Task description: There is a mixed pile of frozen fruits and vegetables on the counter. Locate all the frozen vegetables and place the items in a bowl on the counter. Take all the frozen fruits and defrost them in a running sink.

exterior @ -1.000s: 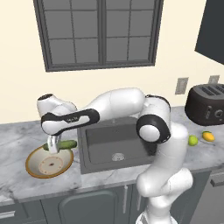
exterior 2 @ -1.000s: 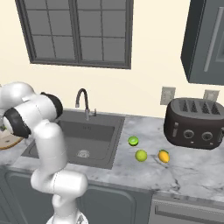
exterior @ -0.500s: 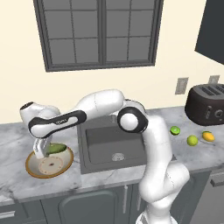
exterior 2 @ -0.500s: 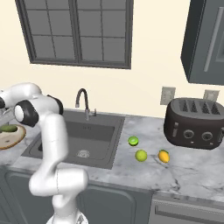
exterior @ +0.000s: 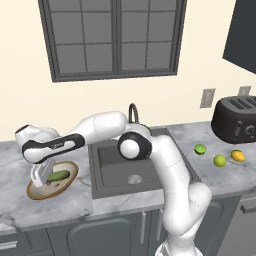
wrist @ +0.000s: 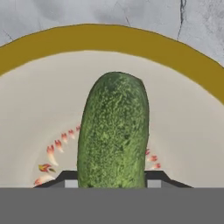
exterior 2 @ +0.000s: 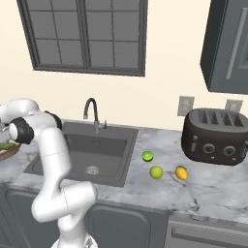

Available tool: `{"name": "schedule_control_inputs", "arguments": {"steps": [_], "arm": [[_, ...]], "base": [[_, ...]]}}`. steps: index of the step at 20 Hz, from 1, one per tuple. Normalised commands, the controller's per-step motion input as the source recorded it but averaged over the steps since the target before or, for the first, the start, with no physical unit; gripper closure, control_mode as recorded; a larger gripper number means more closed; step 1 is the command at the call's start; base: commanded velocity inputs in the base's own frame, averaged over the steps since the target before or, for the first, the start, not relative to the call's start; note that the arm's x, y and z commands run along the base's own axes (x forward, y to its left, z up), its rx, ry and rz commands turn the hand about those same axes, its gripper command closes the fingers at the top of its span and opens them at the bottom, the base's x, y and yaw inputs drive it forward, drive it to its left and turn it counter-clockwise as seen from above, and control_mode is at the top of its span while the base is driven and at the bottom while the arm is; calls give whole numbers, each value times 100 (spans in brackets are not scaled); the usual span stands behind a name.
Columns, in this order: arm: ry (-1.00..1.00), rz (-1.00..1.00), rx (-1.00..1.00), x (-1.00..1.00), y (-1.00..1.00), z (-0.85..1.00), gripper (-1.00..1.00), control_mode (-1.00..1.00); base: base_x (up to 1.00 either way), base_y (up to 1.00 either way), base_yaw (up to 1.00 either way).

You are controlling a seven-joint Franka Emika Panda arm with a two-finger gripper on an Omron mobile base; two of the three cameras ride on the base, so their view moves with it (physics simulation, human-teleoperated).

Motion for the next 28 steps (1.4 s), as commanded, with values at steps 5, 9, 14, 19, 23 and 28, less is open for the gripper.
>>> {"name": "schedule_control_inputs", "arguments": {"steps": [5, 9, 14, 19, 23, 28], "arm": [[0, 0, 4, -11, -25, -14, 100, -100], [0, 0, 0, -19, 2, -13, -100, -100], [0, 0, 0, -20, 3, -3, -100, -100], [-3, -1, 0, -15, -5, 10, -100, -100], [-6, 0, 0, -17, -23, 25, -100, -100], [-1, -6, 2, -28, -50, 41, -100, -100]], "base": [[0, 0, 0], [0, 0, 0], [0, 0, 0], [0, 0, 0], [0, 0, 0], [0, 0, 0]]}}
